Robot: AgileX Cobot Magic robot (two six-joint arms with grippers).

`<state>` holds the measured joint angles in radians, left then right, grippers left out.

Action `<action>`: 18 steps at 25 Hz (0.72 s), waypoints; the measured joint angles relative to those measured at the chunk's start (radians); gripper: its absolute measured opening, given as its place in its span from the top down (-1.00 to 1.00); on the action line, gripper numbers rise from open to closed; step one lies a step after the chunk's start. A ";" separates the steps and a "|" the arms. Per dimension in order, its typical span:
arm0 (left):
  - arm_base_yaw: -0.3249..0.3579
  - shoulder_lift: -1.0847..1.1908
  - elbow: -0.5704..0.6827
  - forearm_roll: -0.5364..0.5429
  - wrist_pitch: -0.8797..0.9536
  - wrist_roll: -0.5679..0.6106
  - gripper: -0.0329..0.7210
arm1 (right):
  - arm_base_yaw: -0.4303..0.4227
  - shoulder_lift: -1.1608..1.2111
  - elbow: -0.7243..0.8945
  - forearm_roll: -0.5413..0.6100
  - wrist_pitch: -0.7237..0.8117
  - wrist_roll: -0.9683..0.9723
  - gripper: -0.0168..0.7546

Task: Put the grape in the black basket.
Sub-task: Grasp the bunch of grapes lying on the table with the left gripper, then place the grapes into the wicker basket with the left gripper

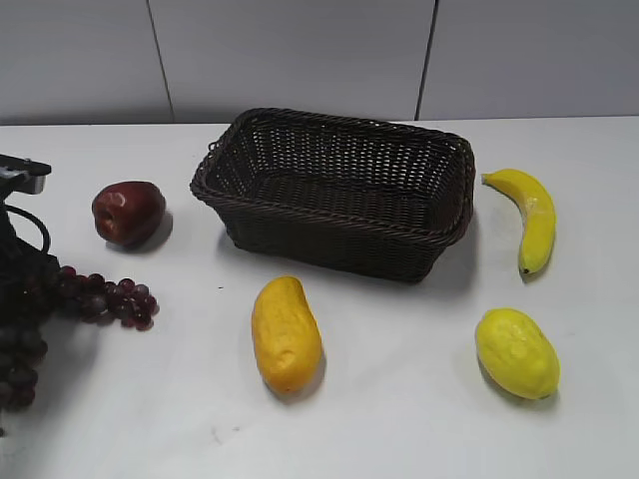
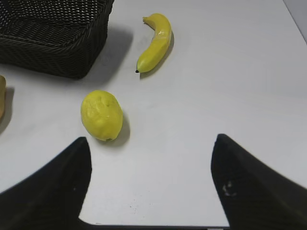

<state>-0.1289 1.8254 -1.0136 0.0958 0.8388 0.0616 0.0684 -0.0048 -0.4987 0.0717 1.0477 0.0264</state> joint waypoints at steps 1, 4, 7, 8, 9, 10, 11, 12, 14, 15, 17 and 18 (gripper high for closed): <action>0.000 0.000 0.000 0.000 0.000 0.000 0.60 | 0.000 0.000 0.000 0.000 0.000 0.000 -0.57; 0.000 -0.008 0.000 -0.002 0.007 0.000 0.59 | 0.000 0.000 0.000 0.000 0.001 0.000 -0.57; 0.000 -0.046 -0.002 -0.019 0.031 0.000 0.59 | 0.000 0.000 0.000 0.000 0.000 0.000 -0.57; 0.000 -0.069 -0.012 -0.025 0.049 0.000 0.59 | 0.000 0.000 0.000 0.000 0.000 0.000 -0.57; 0.000 -0.096 -0.028 -0.028 0.066 0.000 0.59 | 0.000 0.000 0.000 0.000 0.000 0.000 -0.57; 0.000 -0.121 -0.045 -0.029 0.081 0.000 0.59 | 0.000 0.000 0.000 0.000 0.000 0.000 -0.57; 0.000 -0.153 -0.070 -0.030 0.096 0.000 0.59 | 0.000 0.000 0.000 0.000 0.000 0.000 -0.57; 0.000 -0.183 -0.099 -0.030 0.115 0.001 0.59 | 0.000 0.000 0.000 0.000 0.000 0.000 -0.57; 0.000 -0.235 -0.159 -0.031 0.150 0.010 0.59 | 0.000 0.000 0.000 0.000 0.000 0.000 -0.57; 0.000 -0.260 -0.195 -0.031 0.169 0.015 0.59 | 0.000 0.000 0.000 0.000 0.000 0.000 -0.57; 0.000 -0.299 -0.267 -0.033 0.197 0.026 0.60 | 0.000 0.000 0.000 0.000 0.000 0.000 -0.57; 0.000 -0.311 -0.308 -0.036 0.202 0.031 0.60 | 0.000 0.000 0.000 0.000 0.000 0.000 -0.57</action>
<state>-0.1289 1.5141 -1.3213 0.0594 1.0413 0.0926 0.0684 -0.0048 -0.4987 0.0717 1.0481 0.0264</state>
